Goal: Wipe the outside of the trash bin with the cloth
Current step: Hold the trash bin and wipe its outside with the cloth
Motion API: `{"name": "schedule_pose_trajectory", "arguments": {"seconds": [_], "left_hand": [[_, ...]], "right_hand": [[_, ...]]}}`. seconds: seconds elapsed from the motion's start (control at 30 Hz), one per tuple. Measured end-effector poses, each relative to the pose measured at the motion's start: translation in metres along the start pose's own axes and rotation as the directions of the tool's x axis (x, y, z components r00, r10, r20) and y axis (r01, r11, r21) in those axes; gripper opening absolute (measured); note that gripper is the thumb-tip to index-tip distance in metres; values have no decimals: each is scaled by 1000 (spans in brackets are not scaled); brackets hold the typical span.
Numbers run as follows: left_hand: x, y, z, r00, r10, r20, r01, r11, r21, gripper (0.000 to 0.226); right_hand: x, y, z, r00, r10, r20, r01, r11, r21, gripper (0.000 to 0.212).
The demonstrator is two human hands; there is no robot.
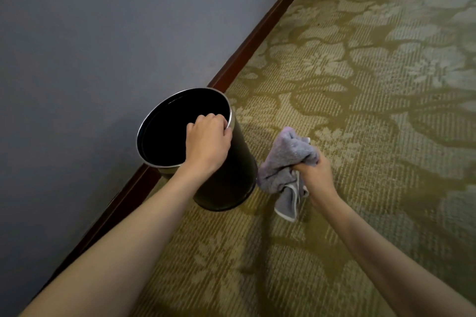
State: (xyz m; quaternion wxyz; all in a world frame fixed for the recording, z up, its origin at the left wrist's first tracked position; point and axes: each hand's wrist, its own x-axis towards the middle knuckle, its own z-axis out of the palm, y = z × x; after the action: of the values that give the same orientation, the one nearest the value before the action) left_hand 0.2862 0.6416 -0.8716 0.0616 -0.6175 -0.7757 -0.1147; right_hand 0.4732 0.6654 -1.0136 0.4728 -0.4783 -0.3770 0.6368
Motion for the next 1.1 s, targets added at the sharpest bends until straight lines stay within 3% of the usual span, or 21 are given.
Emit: {"name": "schedule_pose_trajectory", "arguments": {"seconds": [0.2,0.37,0.5,0.63,0.8,0.93,1.0,1.1], "left_hand": [[-10,-14,-11,980,196,43,-198,979,45,13],[-32,-49,-26,912,390,130,-408,896,175,6],[-45,-94,-38,831,529,174,-556,770,312,6],[-51,-134,-45,808,574,130,-575,723,384,5],[-60,-148,-38,879,476,23,-463,841,279,5],[-78,-143,-21,965,200,-168,-217,972,-91,14],[-92,-136,-12,964,5,-266,-93,943,-319,18],[-109,-129,-1,935,-199,-295,6,838,-546,19]], "right_hand": [[-12,19,5,1000,8,17,-6,994,-113,25],[-28,42,23,995,86,51,-75,981,-180,24],[-37,55,39,984,170,54,-160,976,-146,25],[-41,55,56,970,239,32,-238,970,-39,26],[-39,47,75,970,240,35,-240,971,-5,34],[-38,45,88,967,245,66,-251,964,85,49],[-34,43,93,969,243,52,-248,955,160,52],[-30,39,98,970,241,-41,-232,960,157,43]]}}
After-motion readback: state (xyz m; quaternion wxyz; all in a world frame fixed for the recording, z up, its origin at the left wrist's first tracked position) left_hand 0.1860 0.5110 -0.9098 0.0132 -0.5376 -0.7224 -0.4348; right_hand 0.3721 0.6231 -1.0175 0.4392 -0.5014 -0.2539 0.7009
